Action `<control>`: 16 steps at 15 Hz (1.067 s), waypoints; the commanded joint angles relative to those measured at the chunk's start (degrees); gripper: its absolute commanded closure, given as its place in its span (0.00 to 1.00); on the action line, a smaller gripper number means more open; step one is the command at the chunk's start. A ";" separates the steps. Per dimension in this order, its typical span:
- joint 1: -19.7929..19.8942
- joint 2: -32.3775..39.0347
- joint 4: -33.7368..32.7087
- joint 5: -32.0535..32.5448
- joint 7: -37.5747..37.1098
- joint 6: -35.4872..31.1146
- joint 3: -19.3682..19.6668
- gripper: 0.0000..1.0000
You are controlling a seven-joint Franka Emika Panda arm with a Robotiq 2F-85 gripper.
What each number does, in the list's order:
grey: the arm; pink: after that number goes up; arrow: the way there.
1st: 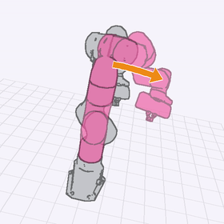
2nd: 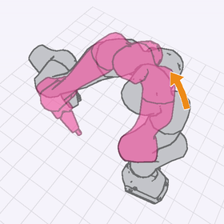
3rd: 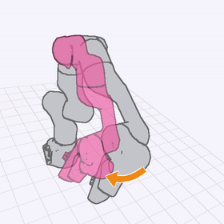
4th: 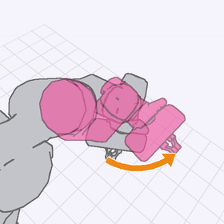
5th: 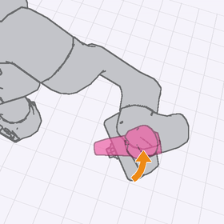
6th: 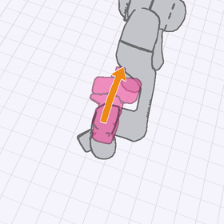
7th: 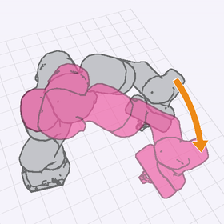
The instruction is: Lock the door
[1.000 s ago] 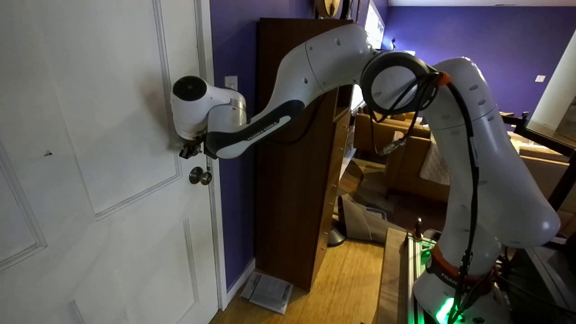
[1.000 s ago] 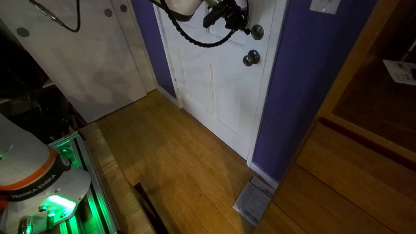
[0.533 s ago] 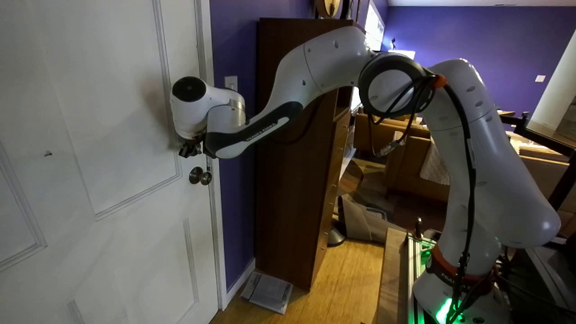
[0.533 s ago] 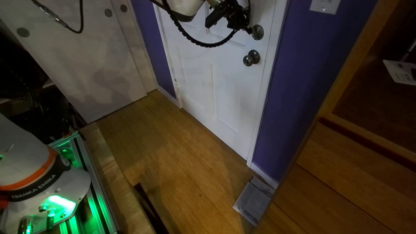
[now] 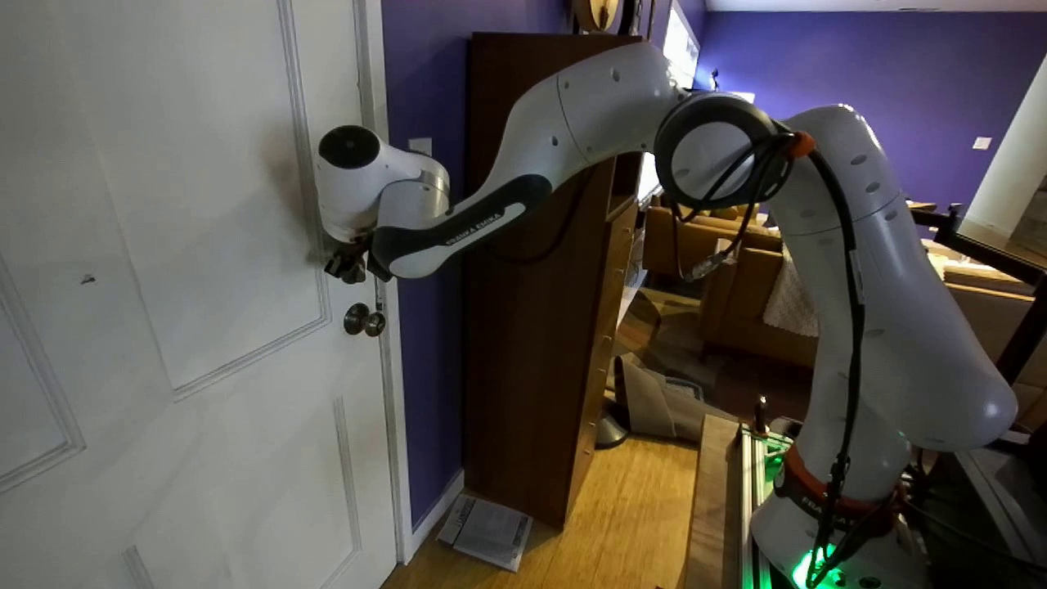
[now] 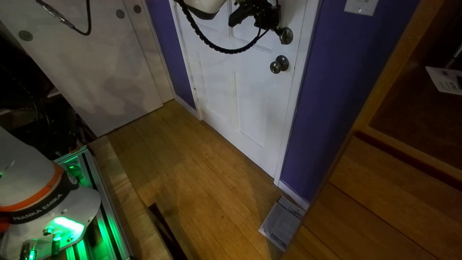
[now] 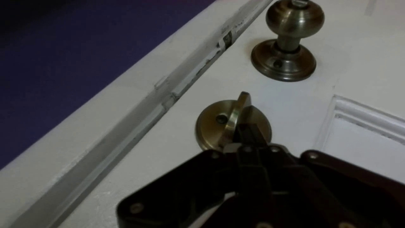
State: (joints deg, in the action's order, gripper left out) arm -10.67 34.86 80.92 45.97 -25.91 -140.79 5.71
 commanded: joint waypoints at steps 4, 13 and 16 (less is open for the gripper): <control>2.34 -2.85 -0.45 -5.27 1.00 0.15 1.42 1.00; 3.79 -4.57 0.78 -17.47 11.26 4.66 -0.43 1.00; 3.29 -4.21 -0.14 -20.71 14.08 8.15 -1.16 1.00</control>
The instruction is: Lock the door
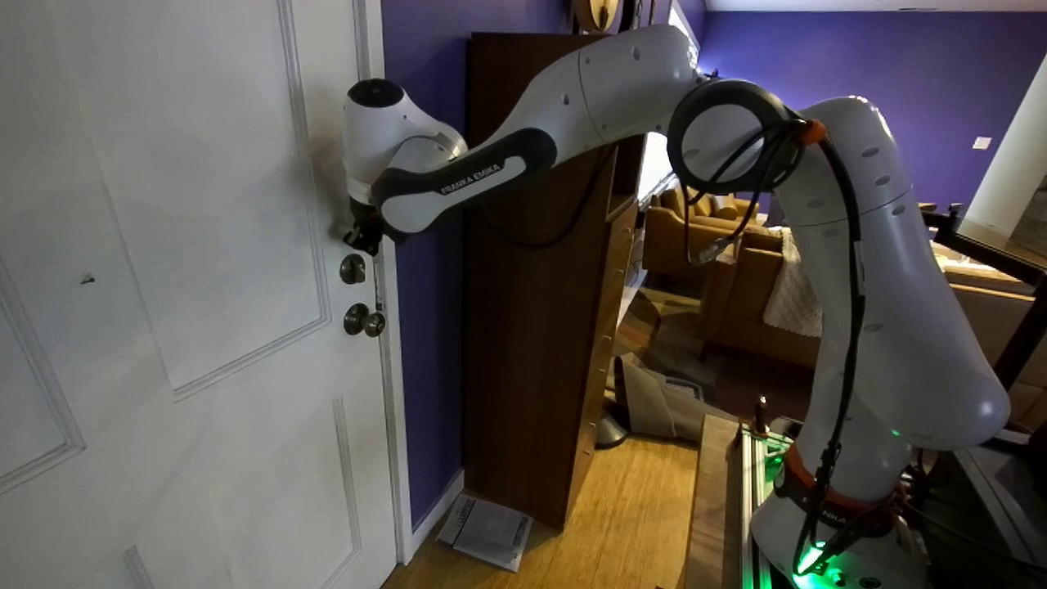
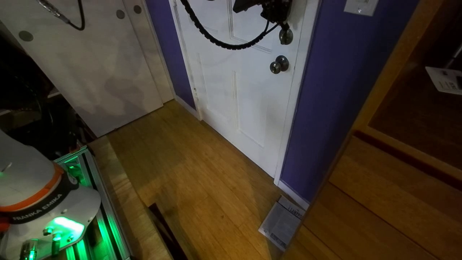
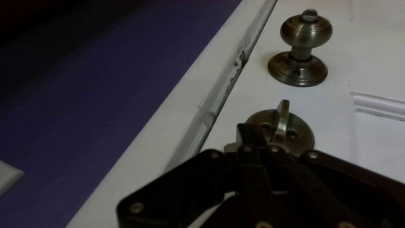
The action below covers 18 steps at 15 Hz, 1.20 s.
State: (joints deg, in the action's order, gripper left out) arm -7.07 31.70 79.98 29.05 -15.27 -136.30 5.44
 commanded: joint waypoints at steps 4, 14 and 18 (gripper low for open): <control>-0.66 -0.83 0.49 -5.62 4.89 5.46 -1.64 1.00; -0.25 1.51 -0.78 -7.33 5.56 -1.01 -2.07 1.00; -0.40 2.80 -1.10 -7.17 4.87 -3.75 -1.31 1.00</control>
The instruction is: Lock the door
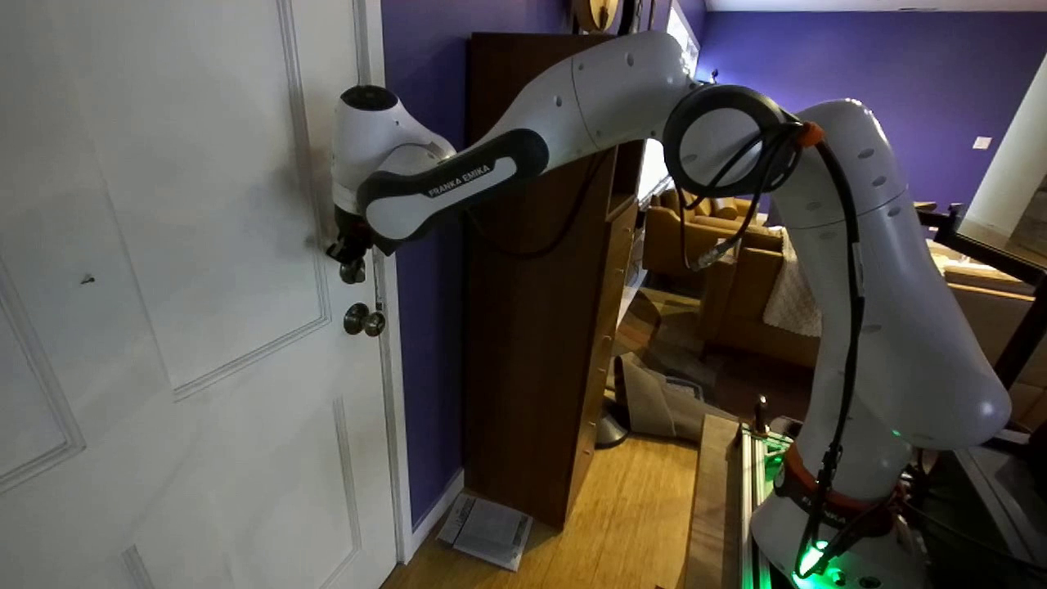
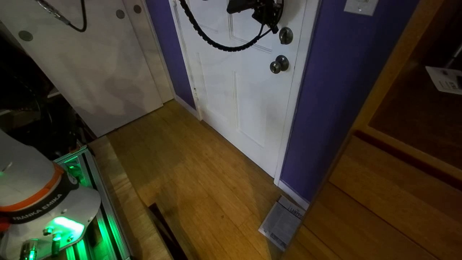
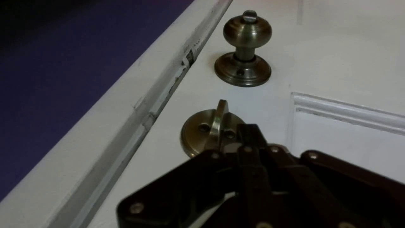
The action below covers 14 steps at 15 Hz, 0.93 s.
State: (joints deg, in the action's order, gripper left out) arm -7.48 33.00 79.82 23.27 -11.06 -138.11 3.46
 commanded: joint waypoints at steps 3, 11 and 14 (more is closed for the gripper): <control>-0.19 2.16 -1.29 -0.92 -0.19 -3.79 1.79 1.00; -0.49 3.29 -2.26 -0.38 -1.51 -4.91 3.72 1.00; -0.65 3.36 -2.38 -0.20 -2.52 -4.02 4.42 1.00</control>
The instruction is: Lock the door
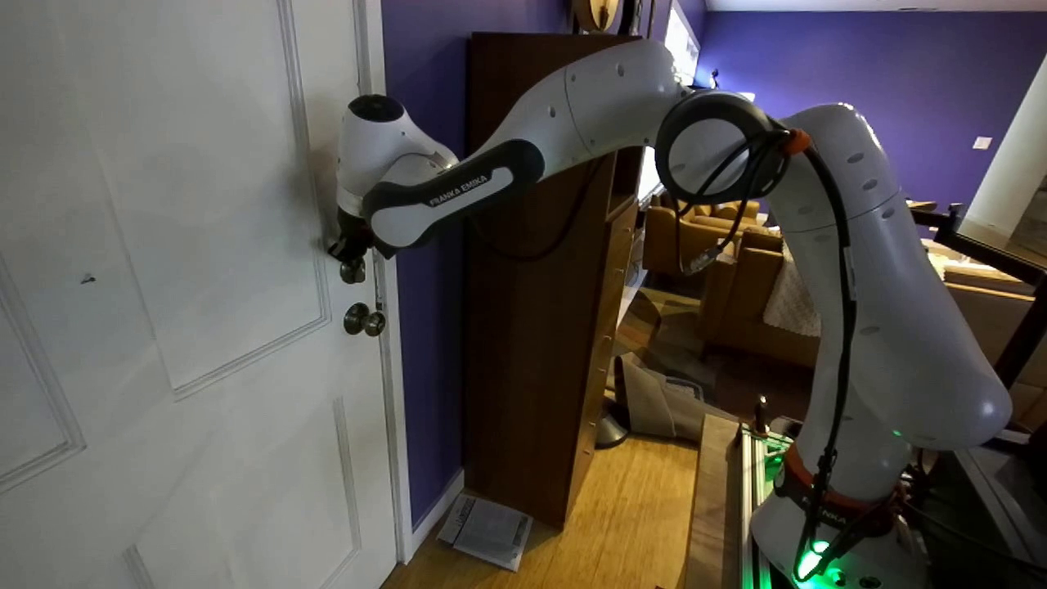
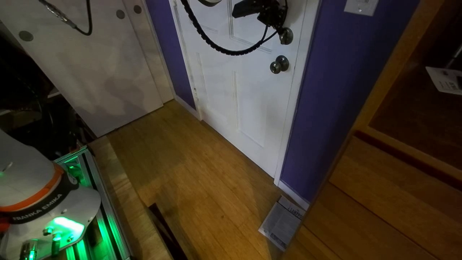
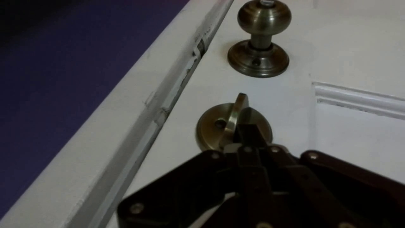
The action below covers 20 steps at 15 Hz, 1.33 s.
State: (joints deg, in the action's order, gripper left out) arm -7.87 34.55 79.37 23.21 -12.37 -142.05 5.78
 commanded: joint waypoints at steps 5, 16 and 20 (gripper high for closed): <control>-0.39 2.14 -2.05 0.70 -3.42 0.36 4.17 1.00; 0.55 -6.26 4.59 -3.79 6.14 14.18 -1.21 1.00; 1.43 -13.50 11.12 -8.18 11.13 21.70 -4.70 0.66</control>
State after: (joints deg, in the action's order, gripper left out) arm -7.71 28.20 82.63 18.25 -4.68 -123.62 3.59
